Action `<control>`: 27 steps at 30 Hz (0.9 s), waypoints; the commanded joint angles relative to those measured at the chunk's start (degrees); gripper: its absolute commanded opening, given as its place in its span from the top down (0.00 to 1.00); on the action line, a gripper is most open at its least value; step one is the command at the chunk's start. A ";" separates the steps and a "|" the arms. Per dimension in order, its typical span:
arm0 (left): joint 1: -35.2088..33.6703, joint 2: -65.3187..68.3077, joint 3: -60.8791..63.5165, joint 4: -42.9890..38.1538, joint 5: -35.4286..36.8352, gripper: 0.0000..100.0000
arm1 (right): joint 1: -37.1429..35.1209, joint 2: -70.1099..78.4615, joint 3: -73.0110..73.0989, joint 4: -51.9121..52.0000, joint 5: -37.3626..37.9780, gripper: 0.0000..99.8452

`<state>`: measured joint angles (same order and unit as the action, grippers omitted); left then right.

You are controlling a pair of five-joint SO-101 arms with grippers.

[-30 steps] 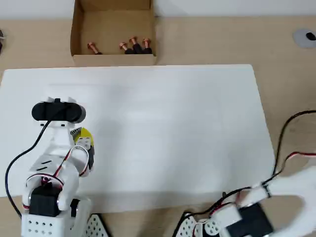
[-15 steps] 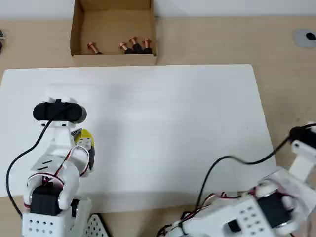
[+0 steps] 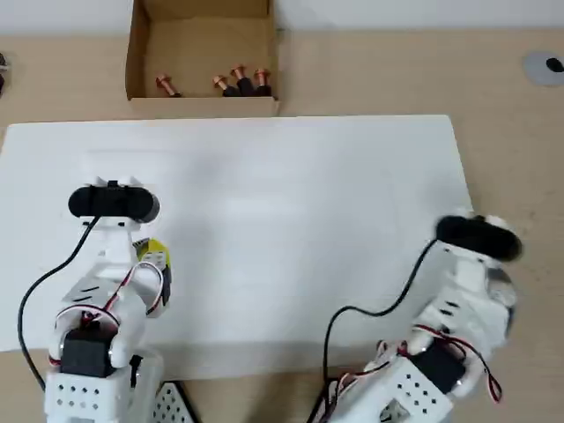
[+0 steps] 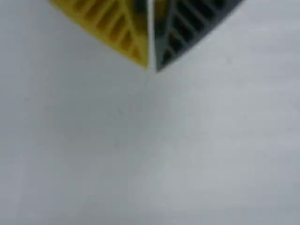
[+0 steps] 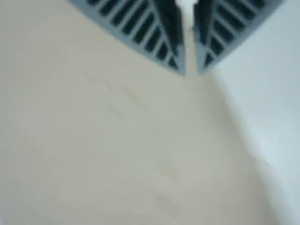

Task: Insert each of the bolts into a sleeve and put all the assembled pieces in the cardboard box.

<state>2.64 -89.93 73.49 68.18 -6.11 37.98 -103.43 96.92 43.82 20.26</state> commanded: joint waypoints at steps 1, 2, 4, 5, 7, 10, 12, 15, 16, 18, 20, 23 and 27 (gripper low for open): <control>0.70 -0.40 0.53 -0.88 -0.18 0.99 | -14.29 -1.19 0.13 -0.26 -5.10 0.99; 0.70 -0.40 0.79 -0.79 -0.18 0.99 | -17.80 -1.19 0.13 0.79 -5.98 0.99; 0.70 -0.40 1.49 -0.79 -0.18 0.99 | -23.43 -1.19 0.13 3.69 -7.47 0.99; 0.62 -0.40 1.85 -0.79 -0.18 0.99 | -25.19 -1.19 0.13 5.10 -7.91 0.99; 0.44 -0.40 2.55 -0.88 0.00 0.99 | -26.24 -1.19 0.13 8.00 -7.91 0.99; 0.35 -0.48 2.81 -0.88 0.00 0.99 | -26.59 -1.71 0.13 11.60 -7.47 0.99; 0.35 -0.48 2.81 -1.49 0.09 0.99 | -28.00 -1.80 0.04 11.87 -6.51 0.99; 0.35 -0.48 3.43 -2.99 2.20 0.99 | -29.76 -1.80 -0.04 11.78 -6.77 0.99; 0.26 -0.48 4.13 -3.78 3.87 0.99 | -29.93 -1.80 0.04 10.81 -9.05 0.99; 0.26 -0.48 5.71 -5.71 7.03 0.99 | -29.41 -1.27 0.13 9.41 -17.32 0.99; 0.26 -0.48 6.33 -7.12 8.79 0.99 | -26.77 -1.63 0.13 8.18 -20.22 0.99; 0.26 -0.48 7.82 -8.53 11.25 0.99 | -23.34 -1.27 0.13 6.95 -21.71 0.99; -0.79 -0.48 12.75 -11.87 15.21 0.99 | -23.25 -1.27 0.13 7.12 -24.62 0.94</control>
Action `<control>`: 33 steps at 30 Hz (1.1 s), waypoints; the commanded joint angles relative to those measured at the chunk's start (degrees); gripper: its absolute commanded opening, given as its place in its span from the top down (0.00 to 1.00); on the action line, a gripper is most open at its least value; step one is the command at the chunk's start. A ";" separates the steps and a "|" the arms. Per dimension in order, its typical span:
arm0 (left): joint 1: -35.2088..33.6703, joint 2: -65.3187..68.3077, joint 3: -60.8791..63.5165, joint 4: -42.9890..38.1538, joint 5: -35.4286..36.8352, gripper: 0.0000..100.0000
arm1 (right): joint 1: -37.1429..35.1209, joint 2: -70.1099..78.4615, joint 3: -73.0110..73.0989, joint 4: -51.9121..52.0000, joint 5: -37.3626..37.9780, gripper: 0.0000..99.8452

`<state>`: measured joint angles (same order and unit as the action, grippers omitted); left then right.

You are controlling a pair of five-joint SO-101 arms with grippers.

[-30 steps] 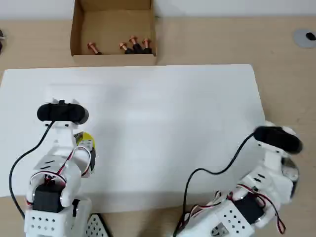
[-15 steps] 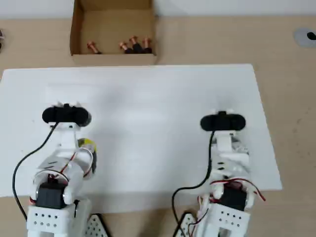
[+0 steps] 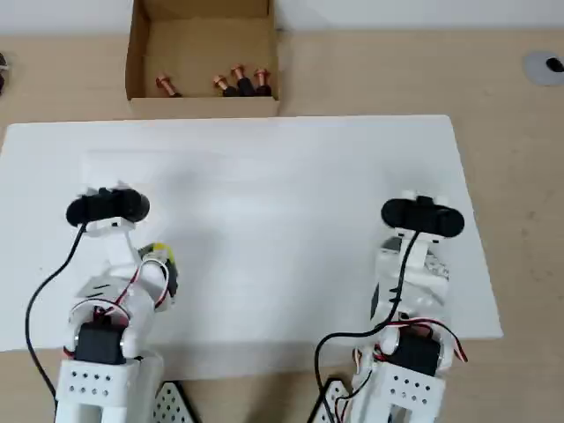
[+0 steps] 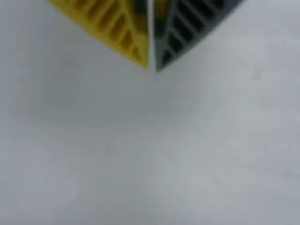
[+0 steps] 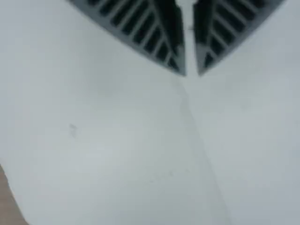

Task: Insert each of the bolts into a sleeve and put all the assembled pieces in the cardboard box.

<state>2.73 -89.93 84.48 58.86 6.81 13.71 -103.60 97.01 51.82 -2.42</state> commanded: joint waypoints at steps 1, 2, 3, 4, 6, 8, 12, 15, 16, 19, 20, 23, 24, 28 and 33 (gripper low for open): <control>-1.58 -0.48 2.81 -3.43 2.81 0.99 | 0.92 -1.10 0.04 -0.18 -2.11 0.93; -2.20 -0.48 3.60 -3.78 2.99 0.99 | 0.13 -1.10 0.04 0.70 -1.93 0.92; -2.55 -0.48 4.40 -4.04 2.64 0.99 | -1.10 -1.10 0.04 1.58 -1.85 0.92; -2.64 -0.48 5.01 -4.13 2.73 0.99 | -2.68 -1.10 0.04 2.11 -1.85 0.92; -2.55 -0.48 5.89 -3.96 2.64 0.99 | -5.58 -1.54 0.04 3.08 -1.85 0.92; -2.20 -0.48 6.24 -3.69 2.73 0.99 | -7.16 -1.63 -0.04 3.78 -1.85 0.92; -2.20 -0.48 6.24 -3.60 2.81 0.99 | -7.25 -1.63 -0.04 3.78 -2.11 0.92; -2.20 -0.48 6.24 -3.60 2.81 0.99 | -7.16 -1.63 -0.04 3.78 -2.29 0.92; -2.20 -0.48 6.24 -3.60 2.81 0.99 | -7.16 -1.63 -0.04 3.78 -2.55 0.92; -2.46 -0.48 6.24 -3.69 2.81 0.99 | -7.16 -1.63 -0.04 3.78 -5.36 0.93; -2.29 -0.48 6.24 -3.69 2.81 0.99 | -7.16 -1.63 -0.04 3.78 -5.36 0.95; -2.29 -0.48 6.24 -3.69 2.81 0.99 | -7.16 -1.63 -0.04 3.78 -5.19 0.98; -2.29 -0.48 6.24 -3.69 2.81 0.99 | -7.16 -1.63 -0.04 3.78 -5.19 0.98; -2.29 -0.48 6.24 -3.69 2.81 0.99 | -7.16 -1.63 -0.04 3.78 -5.19 0.98; -2.29 -0.48 6.24 -3.69 2.81 0.99 | -7.16 -1.63 -0.04 3.78 -5.19 0.98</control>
